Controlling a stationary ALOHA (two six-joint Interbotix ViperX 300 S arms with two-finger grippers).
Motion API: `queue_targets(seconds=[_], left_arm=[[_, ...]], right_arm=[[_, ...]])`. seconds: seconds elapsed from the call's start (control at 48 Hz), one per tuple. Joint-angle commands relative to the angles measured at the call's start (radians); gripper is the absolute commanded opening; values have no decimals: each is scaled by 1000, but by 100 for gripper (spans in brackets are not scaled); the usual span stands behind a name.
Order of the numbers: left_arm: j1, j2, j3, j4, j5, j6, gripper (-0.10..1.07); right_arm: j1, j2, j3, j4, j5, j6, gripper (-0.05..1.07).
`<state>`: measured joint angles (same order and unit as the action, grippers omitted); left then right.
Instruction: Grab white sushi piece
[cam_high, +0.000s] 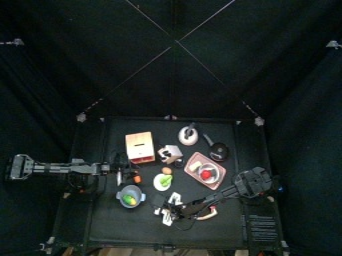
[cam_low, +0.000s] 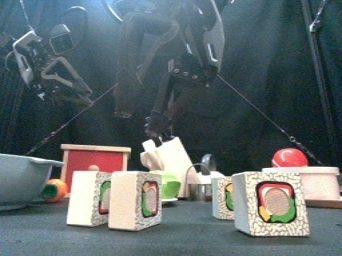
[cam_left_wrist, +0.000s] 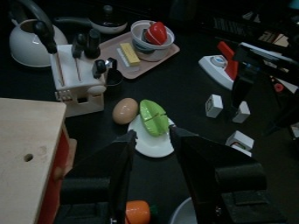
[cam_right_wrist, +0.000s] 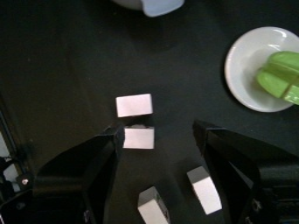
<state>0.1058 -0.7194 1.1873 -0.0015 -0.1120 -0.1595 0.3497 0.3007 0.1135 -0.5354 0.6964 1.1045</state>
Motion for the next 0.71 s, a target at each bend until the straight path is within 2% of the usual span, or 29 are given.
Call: queue_targets(seconds=[0.0, 0.229, 0.458, 0.583, 0.688], left_arm=[[0, 0, -12, 0, -3, 2, 77], [0, 2, -12, 0, -3, 2, 77], [0, 2, -12, 0, -3, 2, 77], [0, 2, -12, 0, -3, 2, 77], [0, 2, -12, 0, -3, 2, 77]], right_arm=[[-6, -84, 18, -54, -8, 91, 94], [6, -169, 75, -278, -2, 387, 94], [61, -222, 130, -592, 49, 701, 94], [83, -227, 161, -718, 81, 796, 94], [92, -238, 167, -735, 133, 836, 94]])
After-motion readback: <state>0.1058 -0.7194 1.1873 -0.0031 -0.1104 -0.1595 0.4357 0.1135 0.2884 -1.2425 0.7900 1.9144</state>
